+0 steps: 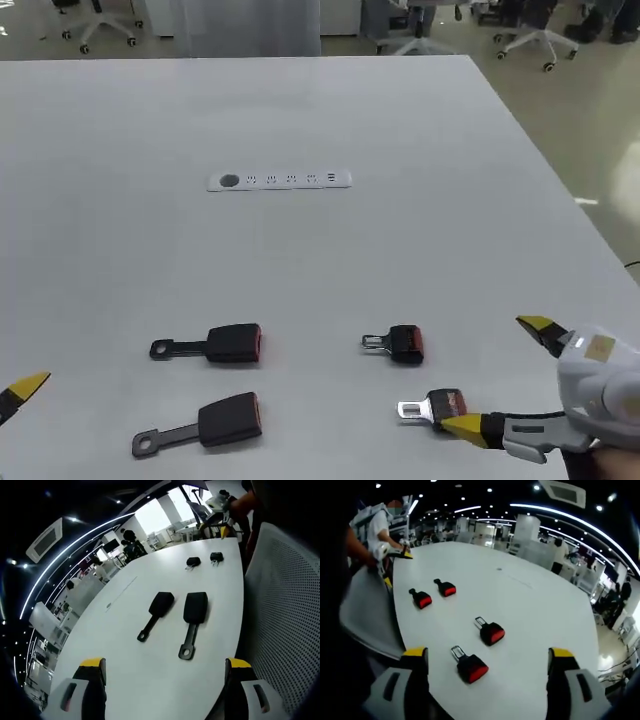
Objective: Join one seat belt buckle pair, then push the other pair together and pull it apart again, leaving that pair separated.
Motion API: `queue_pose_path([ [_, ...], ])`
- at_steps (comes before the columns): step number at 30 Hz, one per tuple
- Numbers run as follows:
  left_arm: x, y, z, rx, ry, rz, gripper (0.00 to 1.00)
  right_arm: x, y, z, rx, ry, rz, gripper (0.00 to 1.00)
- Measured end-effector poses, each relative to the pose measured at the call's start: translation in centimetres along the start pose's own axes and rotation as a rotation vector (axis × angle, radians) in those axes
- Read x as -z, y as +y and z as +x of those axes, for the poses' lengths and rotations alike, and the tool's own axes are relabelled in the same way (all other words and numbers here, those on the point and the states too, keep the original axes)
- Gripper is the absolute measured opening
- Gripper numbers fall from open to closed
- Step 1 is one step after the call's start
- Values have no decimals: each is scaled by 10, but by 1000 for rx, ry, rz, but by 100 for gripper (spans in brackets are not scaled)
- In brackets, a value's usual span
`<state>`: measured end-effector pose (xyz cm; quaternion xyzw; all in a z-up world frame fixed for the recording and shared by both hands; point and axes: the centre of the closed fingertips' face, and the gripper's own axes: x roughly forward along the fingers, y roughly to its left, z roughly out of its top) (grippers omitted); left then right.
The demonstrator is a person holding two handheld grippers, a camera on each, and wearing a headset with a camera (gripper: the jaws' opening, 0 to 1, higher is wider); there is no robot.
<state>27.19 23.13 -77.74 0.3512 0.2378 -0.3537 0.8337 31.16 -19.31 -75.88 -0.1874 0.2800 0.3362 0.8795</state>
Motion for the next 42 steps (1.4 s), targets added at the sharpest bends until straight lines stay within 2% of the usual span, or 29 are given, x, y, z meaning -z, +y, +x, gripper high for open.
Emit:
queue_pose_path([
  [3,0,0,0,0,-4,0,100,4,0,-2,18,11,-15,100],
  [6,2,-2,1,7,5,3,100,5,0,-4,39,13,10,100],
  [9,-1,-3,0,9,-1,6,100,3,5,-3,31,11,-17,100],
  [11,-3,-1,-1,-5,-9,8,100,4,3,-3,32,21,-28,100],
  [15,1,-2,1,5,10,-1,100,-6,0,-7,40,-5,8,100],
  [23,2,-1,2,0,11,-3,100,-15,4,-9,40,-63,47,100],
  [30,4,-3,3,13,15,-4,100,-11,9,-6,20,-79,79,100],
  [33,1,-1,2,9,1,-14,100,-12,10,-5,19,-86,85,100],
  [35,-5,2,1,-3,-37,-34,100,-9,10,-3,19,-79,85,100],
  [38,-4,1,1,1,-29,-46,100,-7,8,-4,28,-68,74,100],
  [40,-7,2,1,1,-46,-51,100,-6,7,-3,32,-64,76,100],
  [42,-9,3,0,-2,-57,-56,100,-8,9,-4,16,-71,77,94],
])
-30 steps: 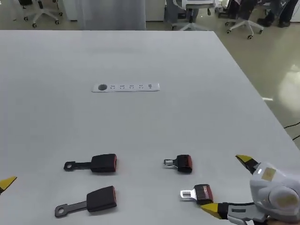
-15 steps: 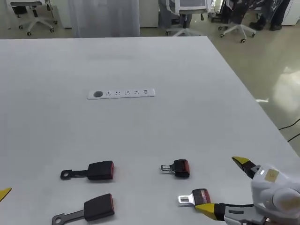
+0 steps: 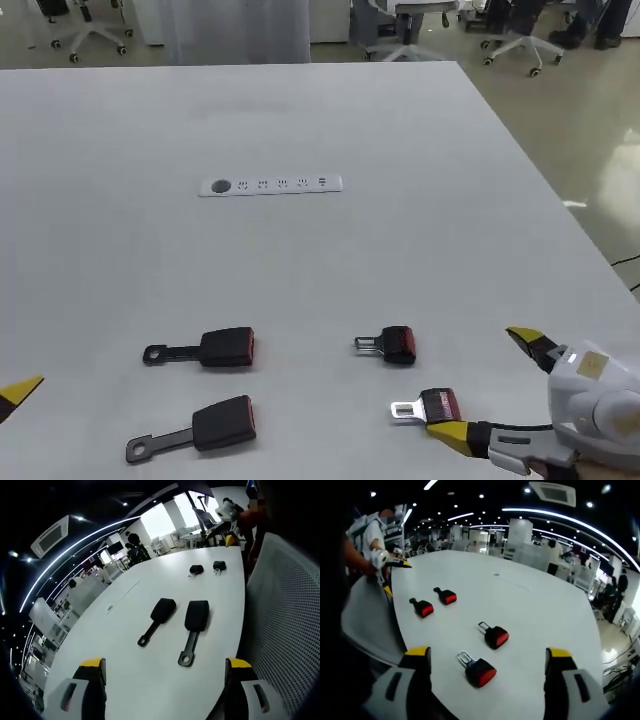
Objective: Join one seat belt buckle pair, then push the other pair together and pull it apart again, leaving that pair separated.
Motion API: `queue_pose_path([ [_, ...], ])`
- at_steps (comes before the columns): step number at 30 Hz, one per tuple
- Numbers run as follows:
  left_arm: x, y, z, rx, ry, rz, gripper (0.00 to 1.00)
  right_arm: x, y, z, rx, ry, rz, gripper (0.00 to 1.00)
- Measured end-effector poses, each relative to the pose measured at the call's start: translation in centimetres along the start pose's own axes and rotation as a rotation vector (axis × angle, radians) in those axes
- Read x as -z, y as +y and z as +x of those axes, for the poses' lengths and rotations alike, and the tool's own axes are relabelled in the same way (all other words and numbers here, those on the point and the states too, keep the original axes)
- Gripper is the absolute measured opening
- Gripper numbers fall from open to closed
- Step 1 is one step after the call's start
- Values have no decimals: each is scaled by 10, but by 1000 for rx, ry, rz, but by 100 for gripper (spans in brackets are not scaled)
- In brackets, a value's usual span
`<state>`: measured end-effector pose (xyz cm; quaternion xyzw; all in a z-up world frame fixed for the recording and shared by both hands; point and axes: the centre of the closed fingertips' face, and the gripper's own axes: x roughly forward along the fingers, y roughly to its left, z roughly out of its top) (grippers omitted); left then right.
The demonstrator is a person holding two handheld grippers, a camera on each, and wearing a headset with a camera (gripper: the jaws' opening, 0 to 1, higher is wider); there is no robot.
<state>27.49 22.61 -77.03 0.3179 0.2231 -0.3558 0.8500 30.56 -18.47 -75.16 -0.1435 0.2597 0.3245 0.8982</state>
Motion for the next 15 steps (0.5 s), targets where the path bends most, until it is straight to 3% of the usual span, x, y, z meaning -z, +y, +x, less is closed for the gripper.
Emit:
queue_pose_path([
  [2,-1,1,0,-4,-6,-12,100,-6,-1,-2,1,-30,-8,89],
  [4,-3,1,-1,-4,-12,-20,100,-9,-11,-4,50,-40,-24,81],
  [5,-6,0,-1,0,-35,-13,100,-11,-9,-5,41,-52,-33,81],
  [6,-15,-1,-2,0,-77,18,100,-13,-7,-7,26,-55,-56,75],
  [8,-14,0,-3,-6,-70,11,100,-15,-16,-9,78,-63,-118,70],
  [9,-14,0,-3,-7,-68,10,100,-14,-7,-8,22,-65,-89,67],
  [11,-8,1,-2,-7,-46,-14,100,-13,-8,-9,33,-62,-91,61],
  [13,-8,1,-2,-8,-43,-21,100,-10,-4,-9,-2,-58,-73,56],
  [15,-9,1,-2,-6,-49,-26,100,-9,-3,-9,-2,-59,-87,55],
])
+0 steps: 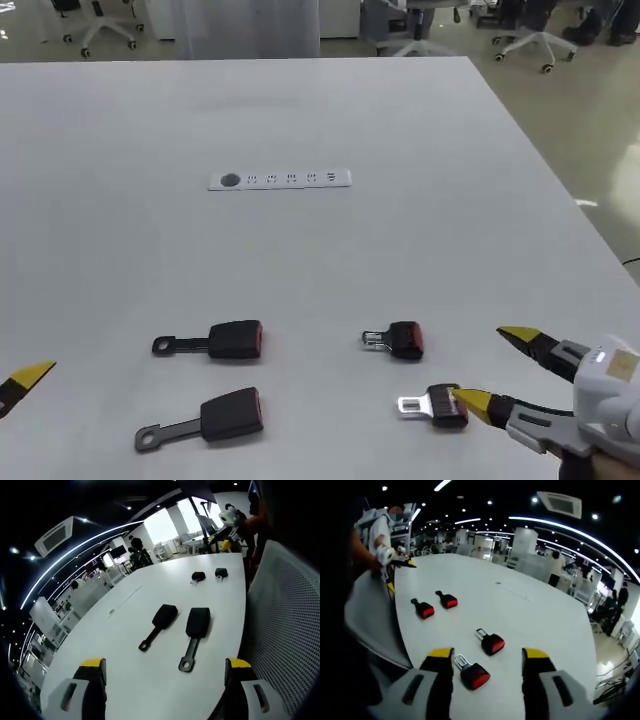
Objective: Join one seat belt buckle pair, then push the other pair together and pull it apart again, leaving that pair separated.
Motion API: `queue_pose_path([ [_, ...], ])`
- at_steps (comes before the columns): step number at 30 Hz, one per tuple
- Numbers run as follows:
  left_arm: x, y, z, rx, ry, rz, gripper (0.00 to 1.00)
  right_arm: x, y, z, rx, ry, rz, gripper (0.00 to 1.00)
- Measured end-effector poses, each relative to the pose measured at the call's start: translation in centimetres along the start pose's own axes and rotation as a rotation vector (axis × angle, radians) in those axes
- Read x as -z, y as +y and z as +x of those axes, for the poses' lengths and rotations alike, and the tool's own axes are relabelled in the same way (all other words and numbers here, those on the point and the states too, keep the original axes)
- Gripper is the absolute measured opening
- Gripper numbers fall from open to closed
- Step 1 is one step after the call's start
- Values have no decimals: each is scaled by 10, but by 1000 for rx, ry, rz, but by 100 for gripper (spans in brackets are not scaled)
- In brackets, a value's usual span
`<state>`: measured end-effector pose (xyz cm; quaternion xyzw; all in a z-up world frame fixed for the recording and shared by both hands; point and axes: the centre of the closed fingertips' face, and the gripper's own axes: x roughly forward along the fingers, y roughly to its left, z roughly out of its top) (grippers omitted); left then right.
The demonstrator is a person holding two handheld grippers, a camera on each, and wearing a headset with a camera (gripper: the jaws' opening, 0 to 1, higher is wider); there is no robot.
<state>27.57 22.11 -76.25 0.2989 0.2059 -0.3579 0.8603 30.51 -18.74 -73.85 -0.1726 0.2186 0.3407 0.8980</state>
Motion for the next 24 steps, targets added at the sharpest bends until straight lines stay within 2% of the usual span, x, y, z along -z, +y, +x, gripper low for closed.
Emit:
queue_pose_path([
  [3,1,-2,1,17,8,-33,100,3,3,1,-14,9,-13,59],
  [5,3,-9,2,60,12,-58,100,8,7,1,-34,30,-32,61],
  [6,8,-18,3,104,45,-93,100,9,7,1,-33,39,-55,63],
  [7,12,-22,3,126,67,-110,98,12,8,1,-42,54,-73,64],
  [9,9,-27,6,155,65,-51,95,15,4,1,-29,75,-141,65],
  [10,6,-32,9,186,63,-44,95,16,6,1,-38,75,-139,64],
  [11,7,-33,10,194,72,-53,95,17,7,1,-47,80,-134,64],
  [12,6,-38,13,214,107,-73,94,17,7,2,-50,81,-140,64],
  [13,5,-39,16,225,124,-80,92,18,7,2,-56,83,-146,64],
  [15,-6,-33,24,215,103,-65,88,22,11,3,-81,100,-159,64],
  [16,-13,-33,30,214,76,-60,90,23,13,4,-94,102,-165,65],
  [17,-16,-33,34,216,72,-66,92,24,15,5,-110,108,-167,65],
  [20,-21,-36,49,230,97,-75,92,35,21,7,-157,162,-222,62],
  [22,-28,-37,56,233,95,-65,85,36,24,8,-171,159,-215,62],
  [24,-35,-40,64,245,89,-79,79,38,25,10,-189,165,-217,61],
])
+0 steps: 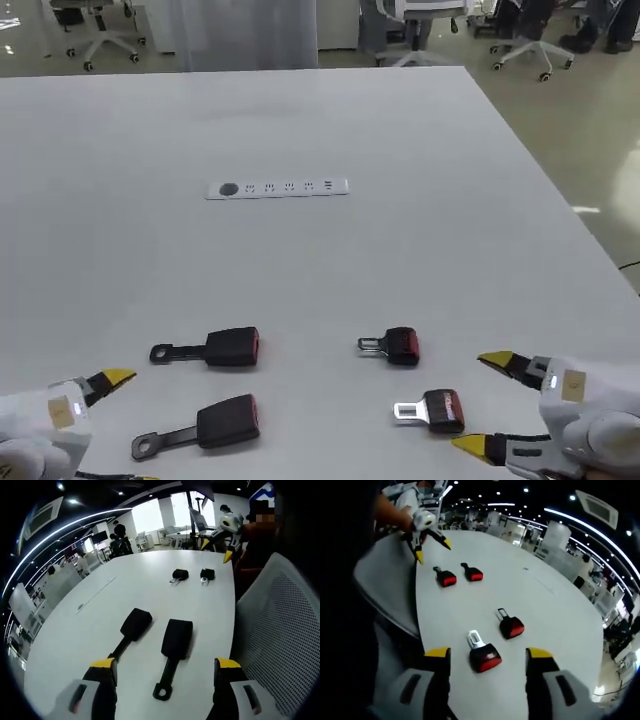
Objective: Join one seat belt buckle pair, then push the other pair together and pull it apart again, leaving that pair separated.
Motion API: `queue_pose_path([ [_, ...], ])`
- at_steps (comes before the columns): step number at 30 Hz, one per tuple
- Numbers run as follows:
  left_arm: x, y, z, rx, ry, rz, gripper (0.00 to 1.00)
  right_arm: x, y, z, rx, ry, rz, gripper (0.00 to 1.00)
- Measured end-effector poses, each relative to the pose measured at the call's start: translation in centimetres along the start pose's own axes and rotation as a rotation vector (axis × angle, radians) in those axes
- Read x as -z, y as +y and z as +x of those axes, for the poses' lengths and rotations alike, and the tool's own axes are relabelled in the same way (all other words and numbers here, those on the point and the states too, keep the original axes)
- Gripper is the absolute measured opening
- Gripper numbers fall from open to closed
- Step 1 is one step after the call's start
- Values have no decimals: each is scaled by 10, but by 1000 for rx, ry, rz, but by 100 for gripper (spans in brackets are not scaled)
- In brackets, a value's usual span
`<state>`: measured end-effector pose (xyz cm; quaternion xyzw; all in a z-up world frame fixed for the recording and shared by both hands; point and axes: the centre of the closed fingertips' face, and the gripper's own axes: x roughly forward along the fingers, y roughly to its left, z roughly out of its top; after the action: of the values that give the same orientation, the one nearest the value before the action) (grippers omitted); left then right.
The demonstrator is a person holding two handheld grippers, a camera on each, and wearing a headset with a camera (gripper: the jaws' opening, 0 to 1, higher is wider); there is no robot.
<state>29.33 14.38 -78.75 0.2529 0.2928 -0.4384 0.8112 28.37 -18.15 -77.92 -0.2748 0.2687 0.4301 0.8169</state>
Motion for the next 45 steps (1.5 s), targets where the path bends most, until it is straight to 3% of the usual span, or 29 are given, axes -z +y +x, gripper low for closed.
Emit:
queue_pose_path([
  [5,-4,-5,21,40,21,15,67,6,5,8,-53,44,-37,56],
  [8,-1,-9,35,65,47,32,62,7,4,13,-73,63,-61,52],
  [10,6,-11,43,76,102,28,59,8,6,16,-105,76,-85,48],
  [13,7,-16,52,106,109,46,58,11,6,23,-133,95,-126,47],
  [14,6,-19,52,120,134,98,56,12,6,26,-149,101,-141,47],
  [17,5,-22,58,133,147,161,53,21,2,32,-165,149,-176,45],
  [22,8,-24,65,158,185,182,52,29,0,41,-197,186,-188,42],
  [25,8,-24,68,171,204,208,50,31,4,47,-248,192,-179,38],
  [30,5,-28,71,205,214,230,46,35,5,53,-271,199,-162,38],
  [33,6,-31,73,232,226,223,45,48,7,59,-296,238,-160,39],
  [37,7,-31,73,240,236,226,43,47,8,59,-306,255,-161,34],
  [45,11,-28,77,262,268,319,34,49,7,59,-329,258,-156,33],
])
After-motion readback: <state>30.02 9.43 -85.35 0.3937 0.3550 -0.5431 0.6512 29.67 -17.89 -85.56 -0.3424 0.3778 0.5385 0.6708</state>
